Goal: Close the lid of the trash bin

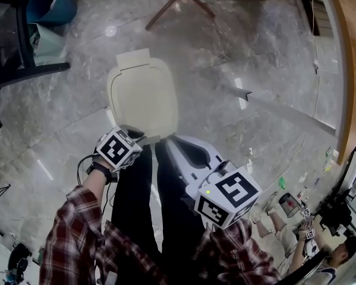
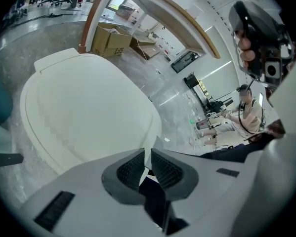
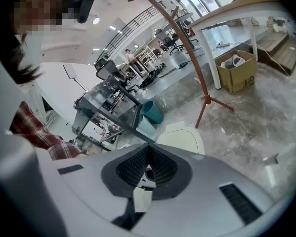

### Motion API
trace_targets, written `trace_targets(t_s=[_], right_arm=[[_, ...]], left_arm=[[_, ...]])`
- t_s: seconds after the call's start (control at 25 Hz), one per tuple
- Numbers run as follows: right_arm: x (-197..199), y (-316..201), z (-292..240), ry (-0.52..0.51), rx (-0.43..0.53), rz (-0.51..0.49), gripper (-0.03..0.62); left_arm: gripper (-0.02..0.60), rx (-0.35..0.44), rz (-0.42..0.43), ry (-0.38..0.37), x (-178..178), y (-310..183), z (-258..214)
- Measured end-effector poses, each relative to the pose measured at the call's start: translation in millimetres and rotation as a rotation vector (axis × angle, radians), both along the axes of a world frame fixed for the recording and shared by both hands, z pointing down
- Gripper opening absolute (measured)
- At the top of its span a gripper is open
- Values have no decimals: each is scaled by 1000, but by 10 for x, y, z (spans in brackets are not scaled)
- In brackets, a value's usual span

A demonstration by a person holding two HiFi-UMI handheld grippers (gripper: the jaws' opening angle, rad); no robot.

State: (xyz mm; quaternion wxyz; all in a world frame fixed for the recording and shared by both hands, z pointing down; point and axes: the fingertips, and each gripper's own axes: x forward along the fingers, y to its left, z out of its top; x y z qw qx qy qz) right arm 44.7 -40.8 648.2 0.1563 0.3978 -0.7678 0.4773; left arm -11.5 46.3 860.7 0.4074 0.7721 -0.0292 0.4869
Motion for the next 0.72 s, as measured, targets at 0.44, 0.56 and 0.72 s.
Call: trace_targets(t_s=[0.44,0.56,0.72], right_arm=[[-9,32,39,0,-18,-1,12],[-16,35,48,0,-22,-6,12],[-14,25,29,6,-20,-12,12]], left_arm=[[11,1,68,-30,-14,19,112],[11,-18,63,-19,34,46,118],[11,-8,48,-35,26,34,123]])
